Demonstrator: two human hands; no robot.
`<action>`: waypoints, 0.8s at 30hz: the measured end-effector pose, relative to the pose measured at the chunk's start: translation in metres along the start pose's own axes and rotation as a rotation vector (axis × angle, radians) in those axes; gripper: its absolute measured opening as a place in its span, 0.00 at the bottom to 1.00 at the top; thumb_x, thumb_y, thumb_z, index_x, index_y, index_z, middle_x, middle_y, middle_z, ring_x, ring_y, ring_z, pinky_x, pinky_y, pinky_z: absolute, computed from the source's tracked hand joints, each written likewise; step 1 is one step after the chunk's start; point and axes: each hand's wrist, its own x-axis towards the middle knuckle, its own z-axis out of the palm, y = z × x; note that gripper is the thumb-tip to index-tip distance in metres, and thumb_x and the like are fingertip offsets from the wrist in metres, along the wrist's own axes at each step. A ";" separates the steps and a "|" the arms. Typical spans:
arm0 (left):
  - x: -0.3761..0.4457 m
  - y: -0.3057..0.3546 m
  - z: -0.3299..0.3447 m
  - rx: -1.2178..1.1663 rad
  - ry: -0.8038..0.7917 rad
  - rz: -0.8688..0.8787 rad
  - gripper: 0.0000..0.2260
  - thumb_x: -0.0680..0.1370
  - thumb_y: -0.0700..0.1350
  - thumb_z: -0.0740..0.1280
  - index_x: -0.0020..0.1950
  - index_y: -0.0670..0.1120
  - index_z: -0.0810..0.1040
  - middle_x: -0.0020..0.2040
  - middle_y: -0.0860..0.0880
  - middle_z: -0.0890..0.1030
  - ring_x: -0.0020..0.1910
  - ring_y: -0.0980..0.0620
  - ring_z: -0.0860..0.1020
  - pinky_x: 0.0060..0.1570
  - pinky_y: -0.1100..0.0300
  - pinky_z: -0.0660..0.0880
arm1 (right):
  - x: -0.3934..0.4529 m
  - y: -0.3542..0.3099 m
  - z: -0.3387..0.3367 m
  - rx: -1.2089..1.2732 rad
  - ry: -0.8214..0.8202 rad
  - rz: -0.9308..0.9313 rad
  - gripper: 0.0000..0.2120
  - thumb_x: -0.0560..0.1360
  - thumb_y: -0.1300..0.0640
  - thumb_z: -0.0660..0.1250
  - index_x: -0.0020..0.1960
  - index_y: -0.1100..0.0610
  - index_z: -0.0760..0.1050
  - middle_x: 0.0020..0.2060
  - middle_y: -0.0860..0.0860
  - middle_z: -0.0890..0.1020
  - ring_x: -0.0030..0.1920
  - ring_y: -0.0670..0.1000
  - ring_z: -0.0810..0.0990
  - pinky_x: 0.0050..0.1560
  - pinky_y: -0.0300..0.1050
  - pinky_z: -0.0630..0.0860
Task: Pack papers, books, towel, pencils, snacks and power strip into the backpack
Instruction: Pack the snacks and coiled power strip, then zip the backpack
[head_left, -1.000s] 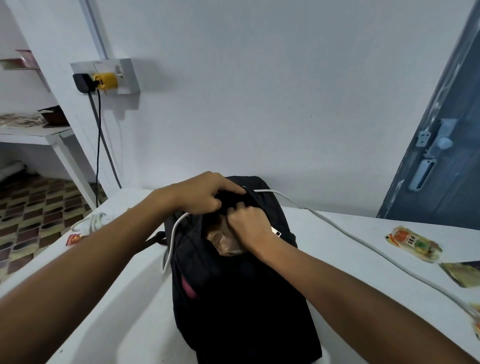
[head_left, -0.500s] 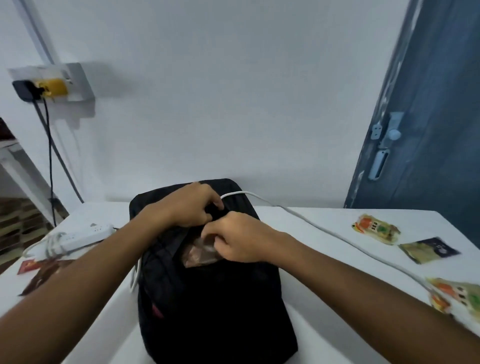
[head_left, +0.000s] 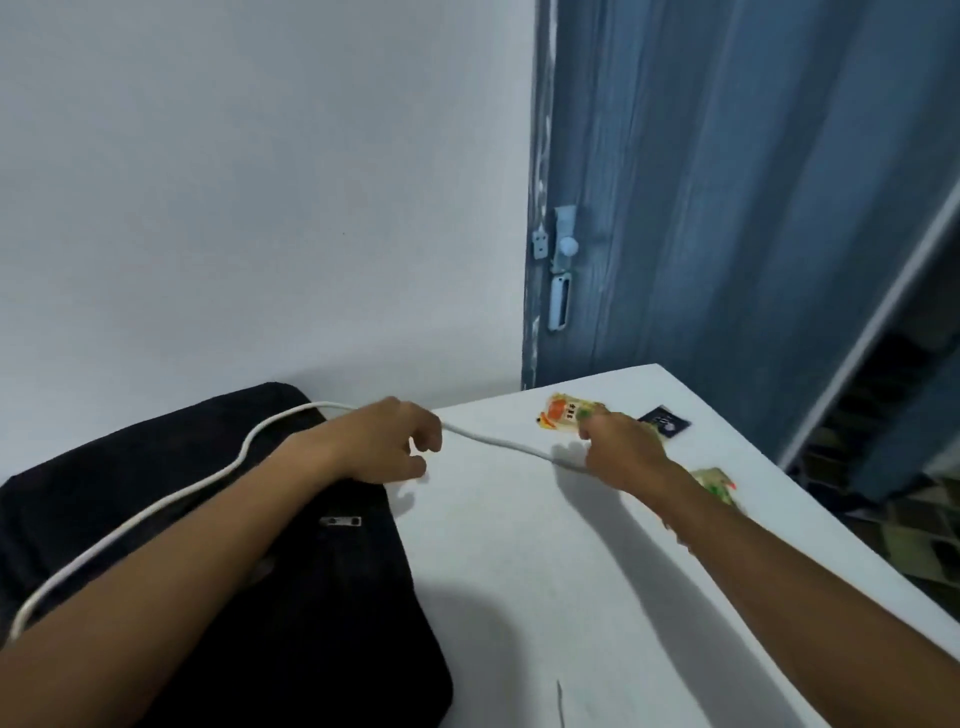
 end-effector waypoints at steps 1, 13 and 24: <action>0.014 0.009 0.008 -0.007 -0.016 0.033 0.09 0.72 0.44 0.67 0.50 0.56 0.76 0.51 0.57 0.79 0.46 0.57 0.79 0.50 0.60 0.75 | -0.005 0.024 0.007 -0.040 -0.015 0.076 0.14 0.76 0.57 0.62 0.60 0.56 0.74 0.58 0.54 0.78 0.58 0.57 0.76 0.55 0.49 0.75; 0.083 0.080 0.064 0.033 -0.160 0.206 0.13 0.75 0.47 0.65 0.59 0.54 0.76 0.58 0.54 0.77 0.55 0.54 0.75 0.56 0.54 0.74 | -0.039 0.141 0.025 0.035 -0.137 0.287 0.16 0.76 0.59 0.58 0.60 0.48 0.76 0.57 0.50 0.78 0.61 0.55 0.70 0.59 0.51 0.69; 0.015 0.030 0.017 -0.027 0.036 0.086 0.13 0.74 0.48 0.67 0.59 0.54 0.76 0.56 0.55 0.77 0.52 0.56 0.77 0.53 0.59 0.74 | 0.008 0.049 -0.010 0.323 0.507 0.206 0.04 0.75 0.60 0.64 0.49 0.56 0.76 0.46 0.54 0.81 0.55 0.58 0.72 0.54 0.52 0.62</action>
